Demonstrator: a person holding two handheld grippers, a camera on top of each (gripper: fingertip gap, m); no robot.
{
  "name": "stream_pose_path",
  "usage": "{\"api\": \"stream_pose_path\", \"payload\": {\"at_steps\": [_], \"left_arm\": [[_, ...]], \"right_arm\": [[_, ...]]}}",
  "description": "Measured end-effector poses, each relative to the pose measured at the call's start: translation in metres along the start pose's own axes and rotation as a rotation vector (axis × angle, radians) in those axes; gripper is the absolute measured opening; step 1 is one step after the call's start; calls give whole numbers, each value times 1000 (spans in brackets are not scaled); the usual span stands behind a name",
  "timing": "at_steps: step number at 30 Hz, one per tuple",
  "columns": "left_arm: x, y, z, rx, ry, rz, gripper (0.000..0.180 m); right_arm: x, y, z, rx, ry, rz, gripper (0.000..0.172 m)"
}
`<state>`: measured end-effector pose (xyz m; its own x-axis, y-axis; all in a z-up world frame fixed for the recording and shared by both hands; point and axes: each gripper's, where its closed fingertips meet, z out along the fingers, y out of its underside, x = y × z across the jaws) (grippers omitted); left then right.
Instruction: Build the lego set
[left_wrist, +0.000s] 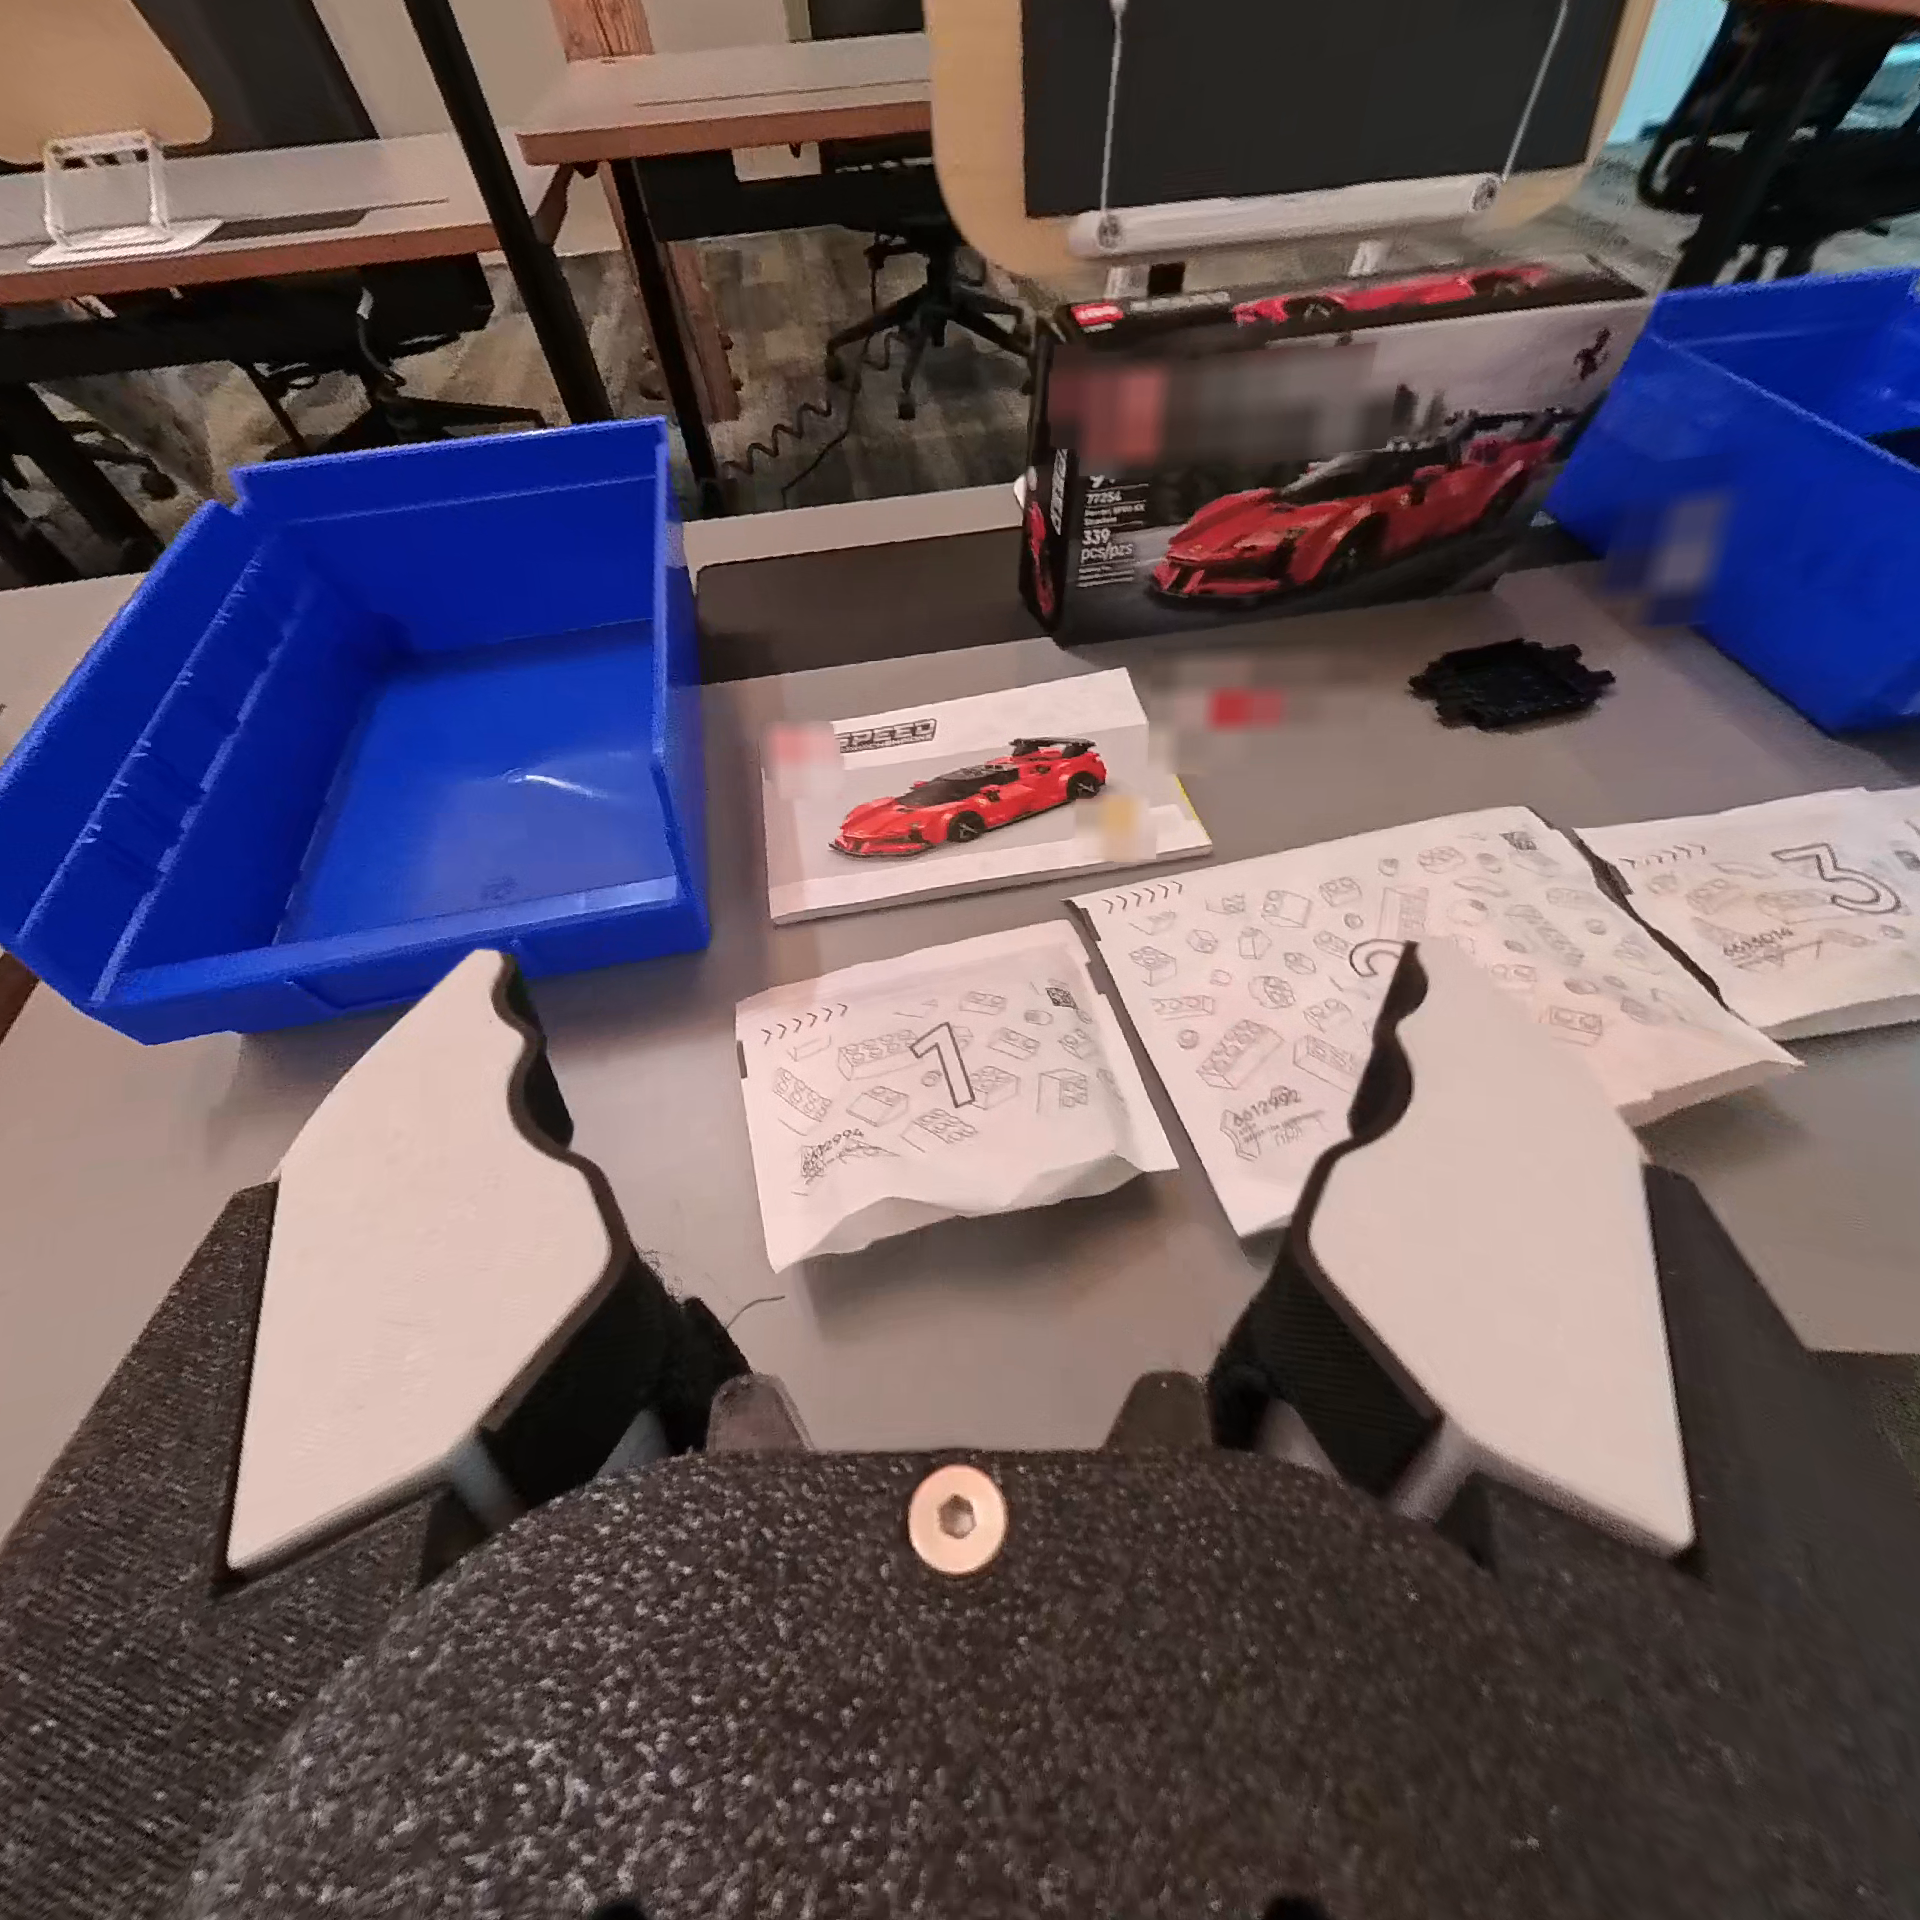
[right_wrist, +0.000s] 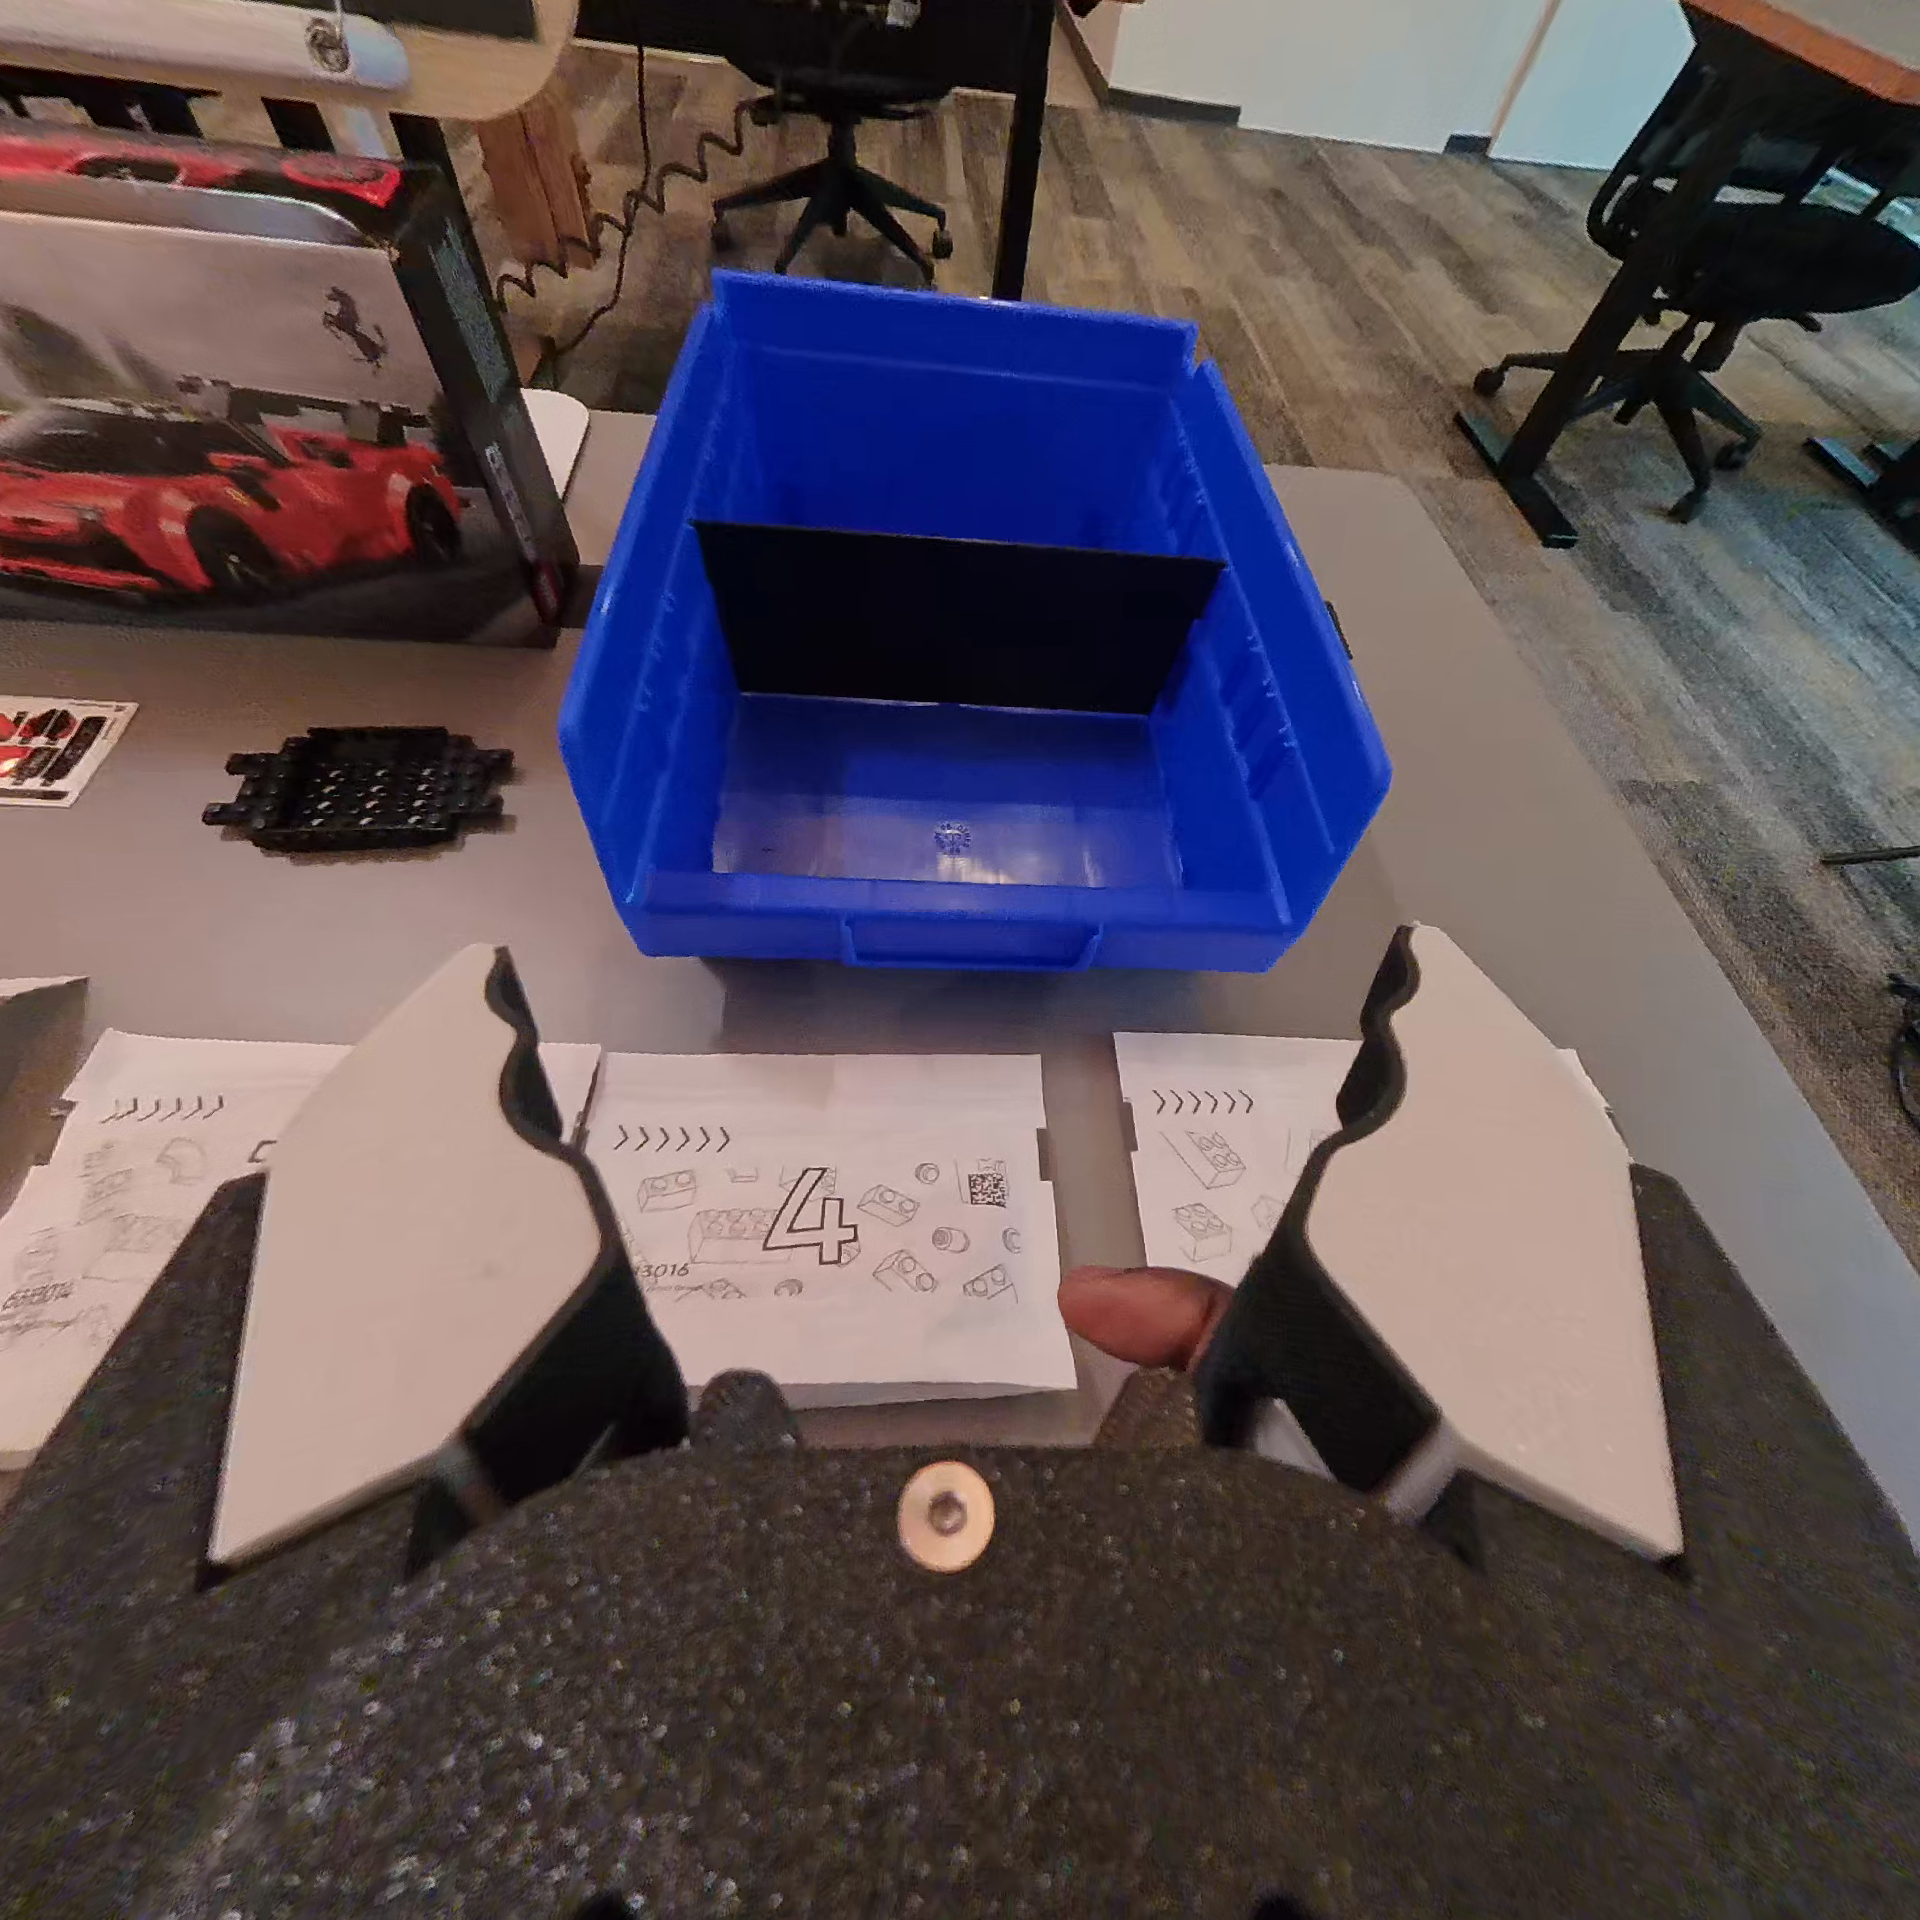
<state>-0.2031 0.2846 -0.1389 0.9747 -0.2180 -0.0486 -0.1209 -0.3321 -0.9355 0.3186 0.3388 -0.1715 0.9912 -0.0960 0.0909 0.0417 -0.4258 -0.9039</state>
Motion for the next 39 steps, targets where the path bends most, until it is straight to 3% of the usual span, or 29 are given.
{"api": "stream_pose_path", "payload": {"at_steps": [7, 21, 39], "left_arm": [[16, -12, -7, 23, 23, 38, 145], [-1, -4, -6, 29, 7, 5, 145], [-7, 4, -2, 11, 24, -19, 145]], "right_arm": [[5, -17, 15, -92, 22, 0, 145], [5, -78, 47, -205, 30, 9, 145], [-3, -84, 69, -293, 10, -31, 143]]}}
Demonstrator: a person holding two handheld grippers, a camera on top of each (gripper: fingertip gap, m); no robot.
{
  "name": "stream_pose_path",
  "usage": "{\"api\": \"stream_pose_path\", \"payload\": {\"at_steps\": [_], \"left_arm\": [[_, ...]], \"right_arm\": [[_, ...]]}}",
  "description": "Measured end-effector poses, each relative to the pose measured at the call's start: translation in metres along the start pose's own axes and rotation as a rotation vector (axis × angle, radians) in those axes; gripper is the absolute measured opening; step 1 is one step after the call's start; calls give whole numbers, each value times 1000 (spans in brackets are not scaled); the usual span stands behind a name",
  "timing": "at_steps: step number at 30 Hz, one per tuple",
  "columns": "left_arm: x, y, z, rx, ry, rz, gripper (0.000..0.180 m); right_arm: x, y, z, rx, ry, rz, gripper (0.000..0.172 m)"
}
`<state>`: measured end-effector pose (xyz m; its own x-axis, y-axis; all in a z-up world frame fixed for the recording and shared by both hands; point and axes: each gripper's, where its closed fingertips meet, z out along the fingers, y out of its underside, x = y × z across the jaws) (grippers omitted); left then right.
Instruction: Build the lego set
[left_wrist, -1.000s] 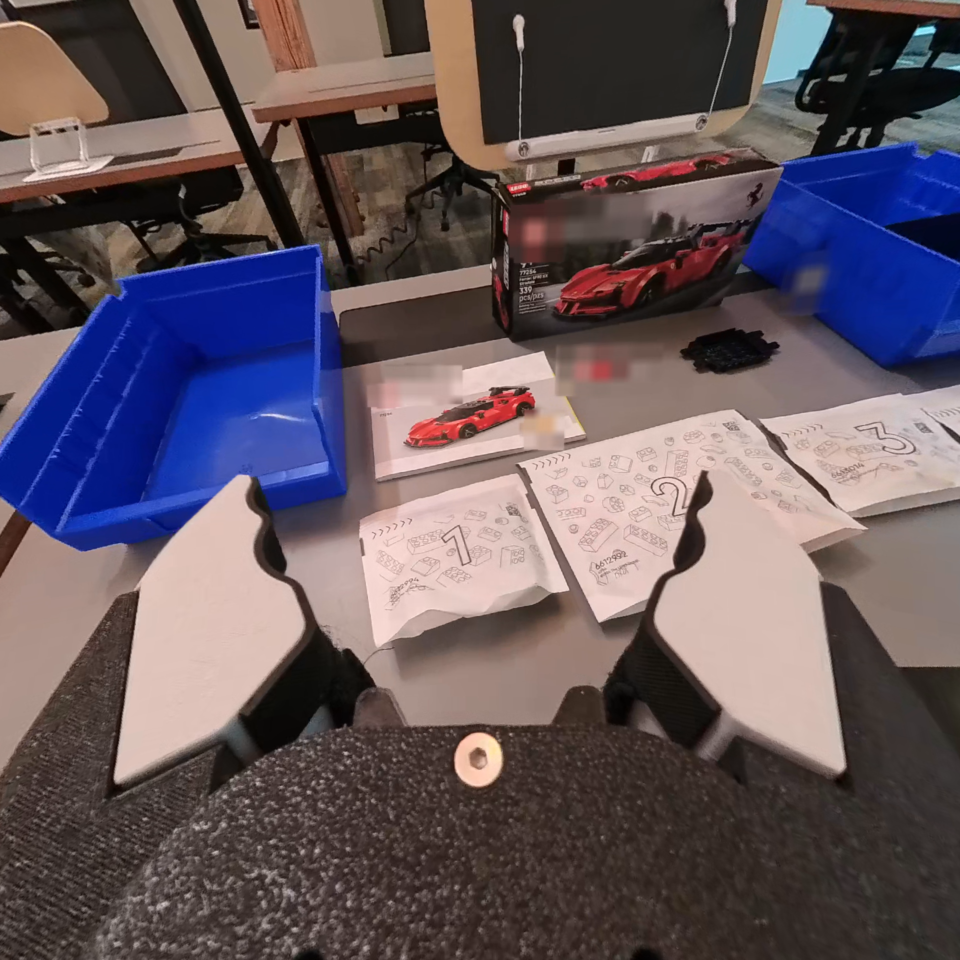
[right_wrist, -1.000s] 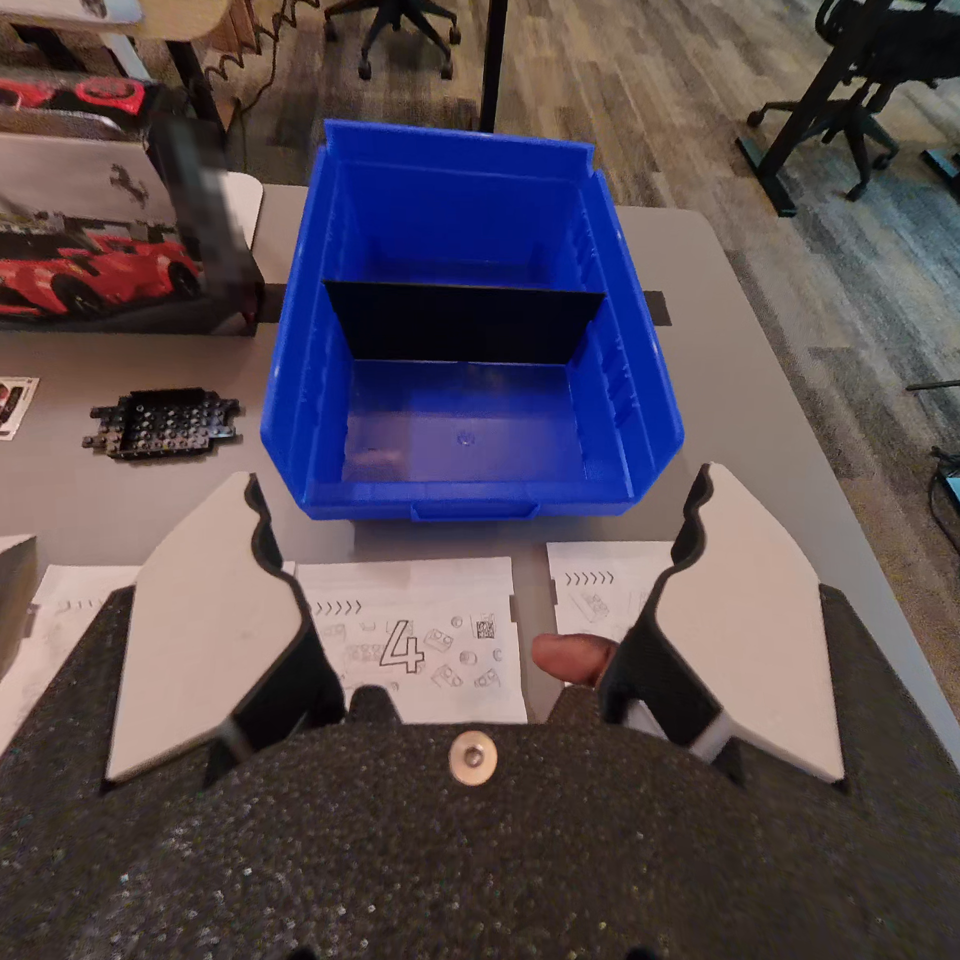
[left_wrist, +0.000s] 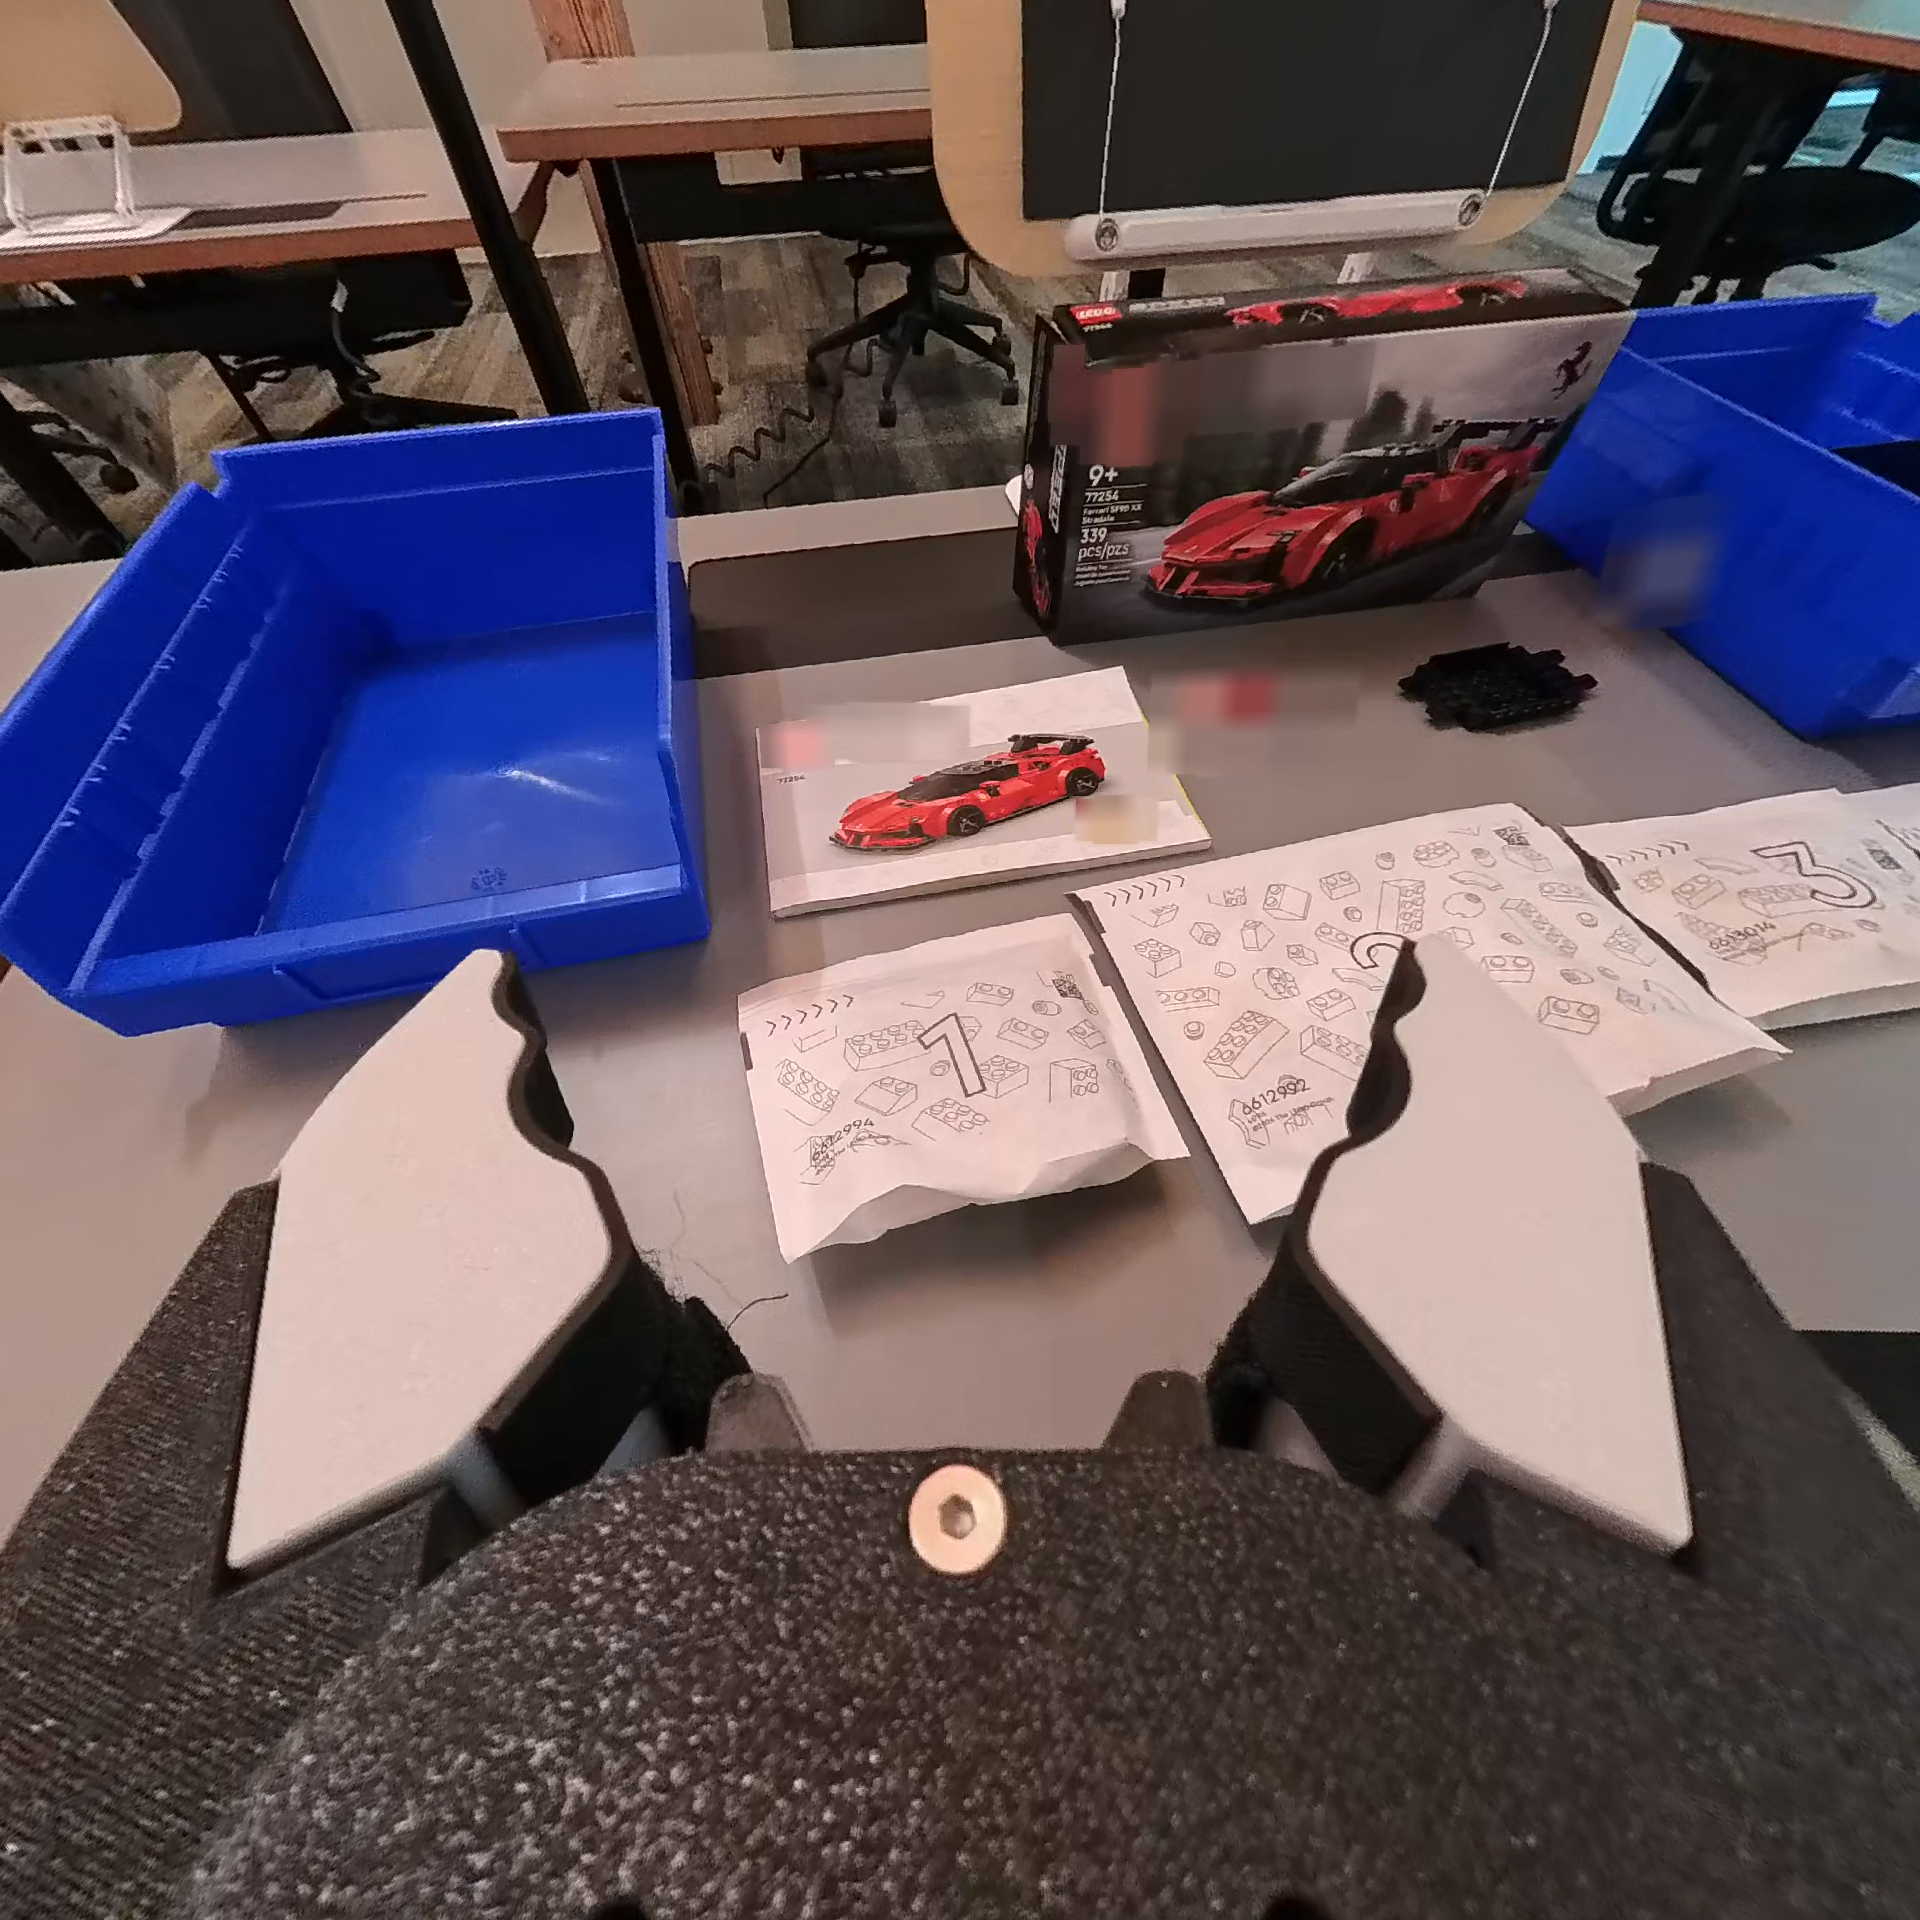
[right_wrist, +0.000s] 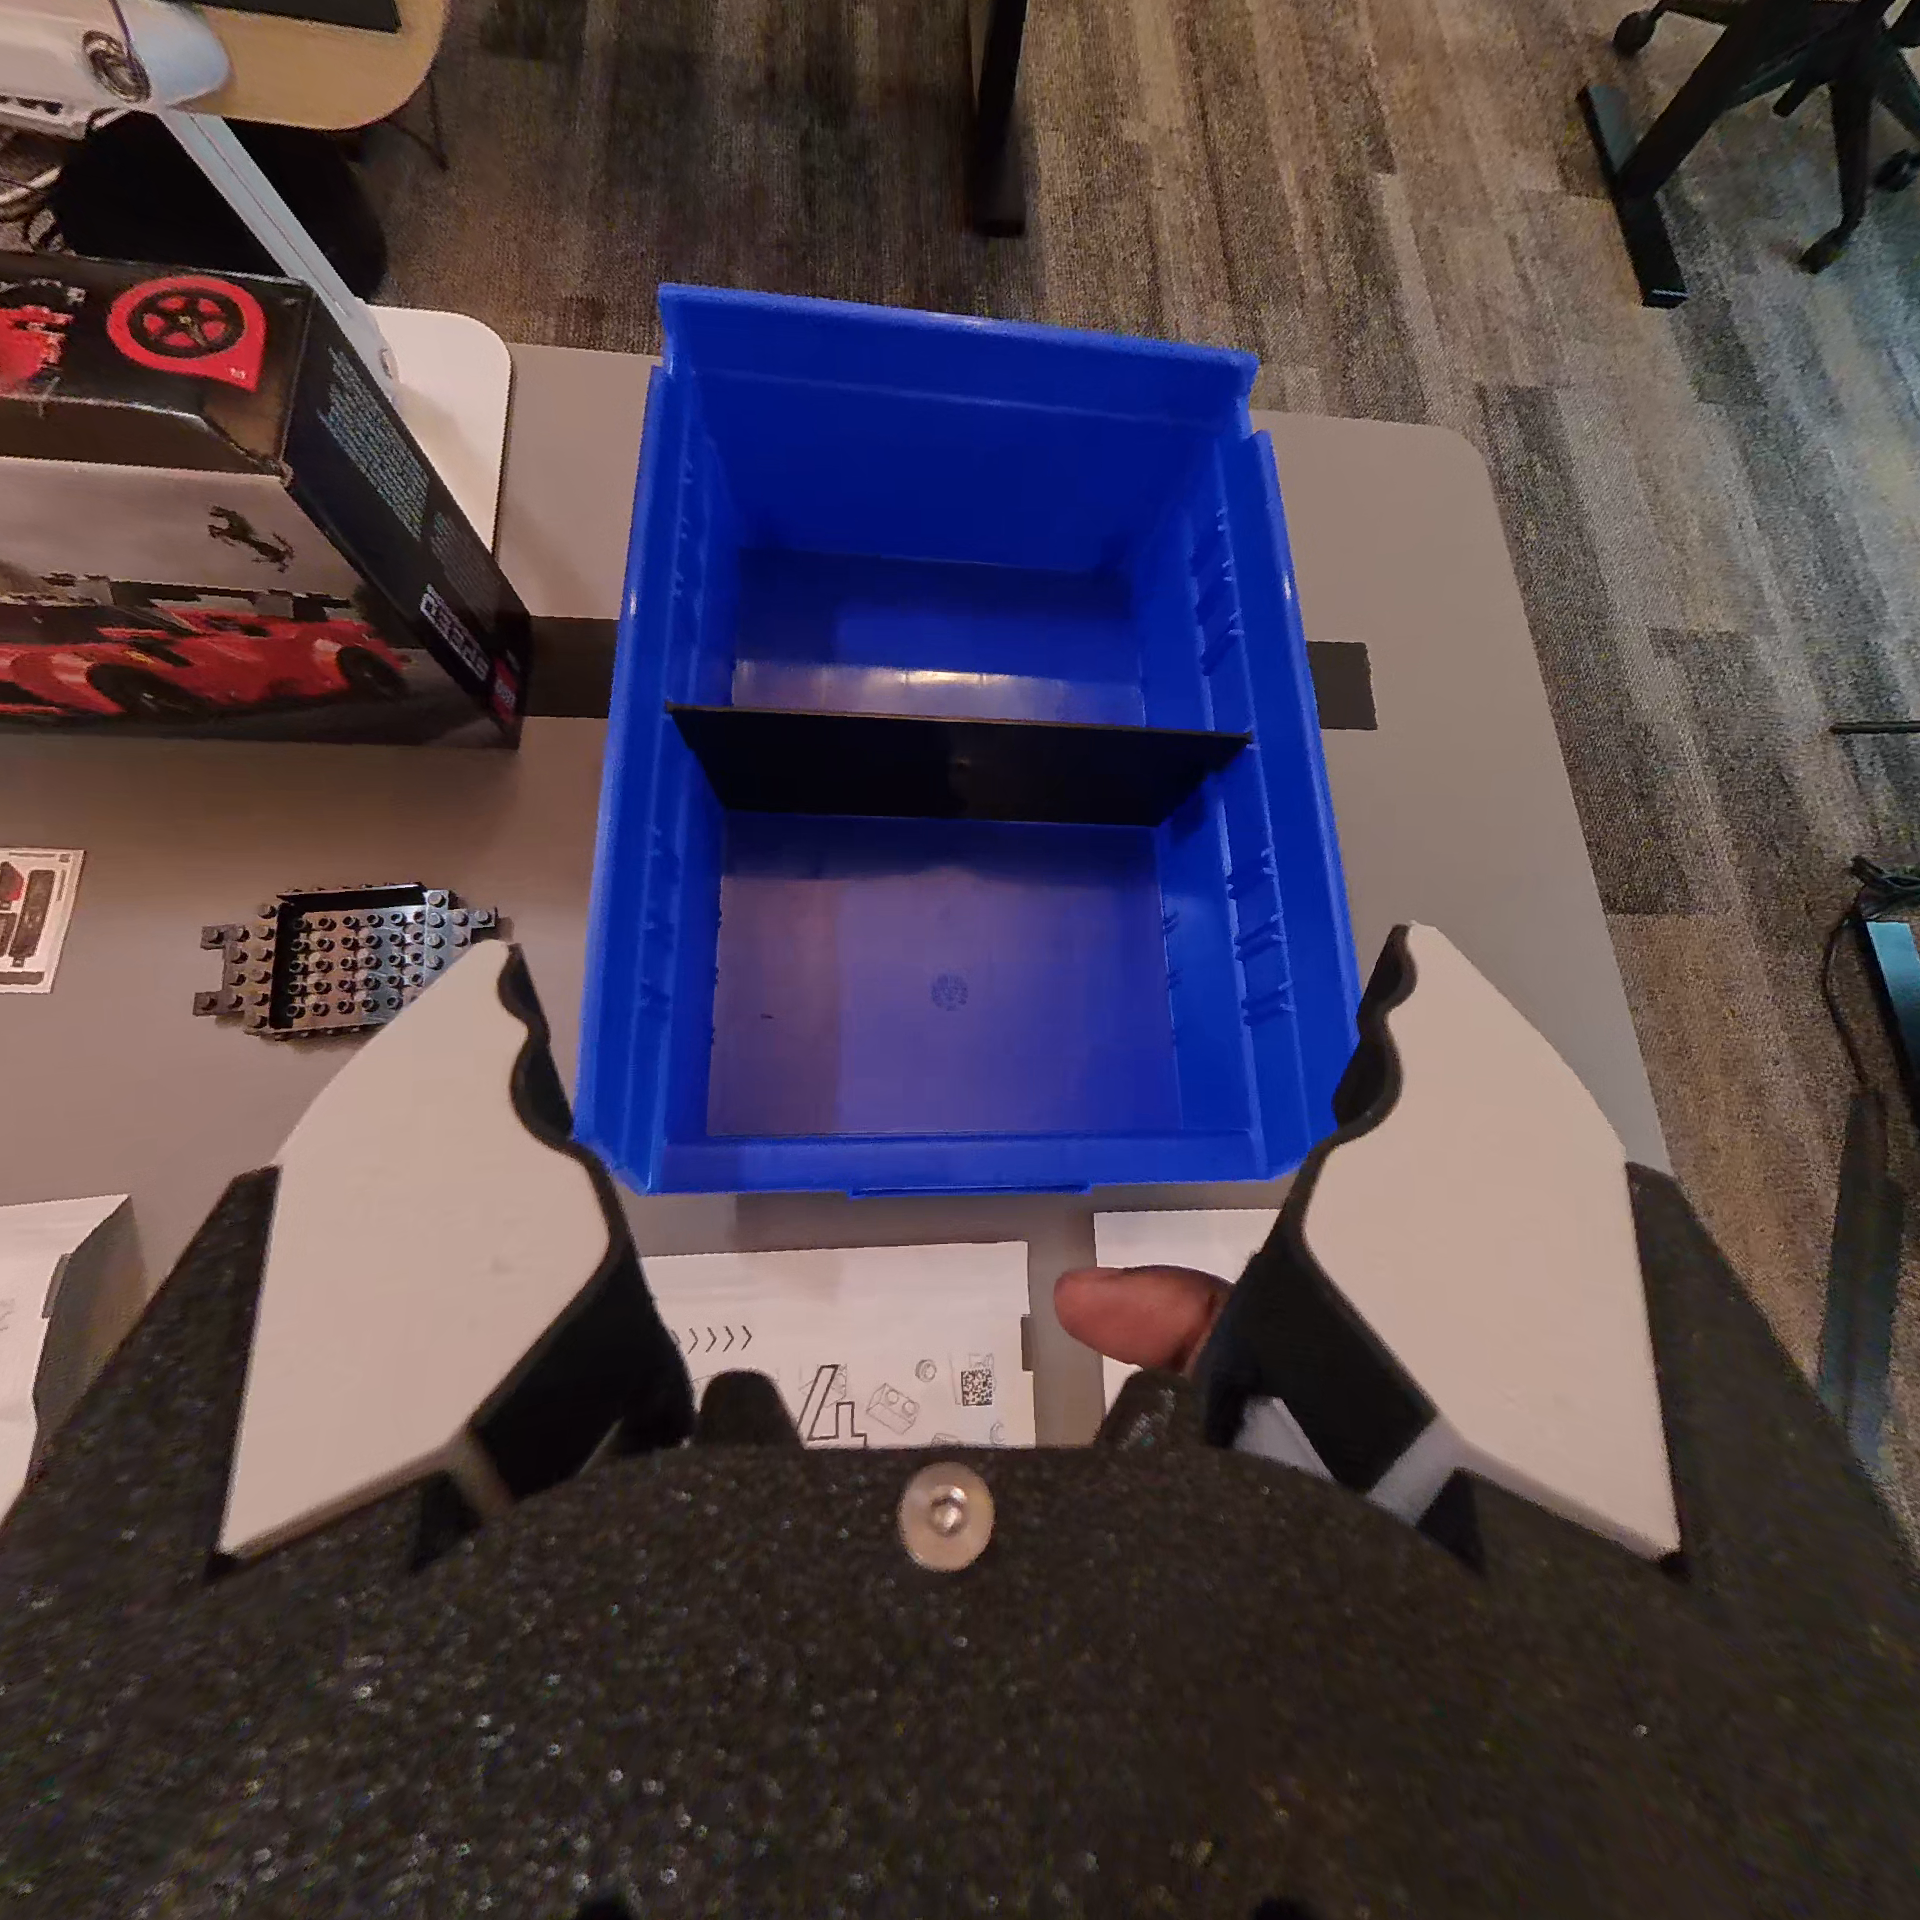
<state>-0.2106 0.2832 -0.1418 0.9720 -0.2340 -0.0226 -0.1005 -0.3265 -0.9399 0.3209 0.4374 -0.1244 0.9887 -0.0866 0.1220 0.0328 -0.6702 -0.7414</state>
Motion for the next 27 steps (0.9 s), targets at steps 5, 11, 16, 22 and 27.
{"api": "stream_pose_path", "payload": {"at_steps": [5, 11, 16, 22, 27], "left_arm": [[1, -1, 0, 5, 3, 0, 145], [4, 1, 2, 5, 9, 4, 146], [7, 1, 1, 4, 27, -2, 145], [13, -2, -3, 3, 51, 0, 145], [16, -8, -8, 22, 48, 8, 145]], "right_arm": [[1, 2, -7, 24, 4, 0, 142], [-5, 11, -35, 126, -39, 9, 138], [1, 27, -86, 313, -87, 110, 134], [28, 90, -144, 316, -48, 85, 134], [69, 157, -185, 216, 64, 54, 135]]}}
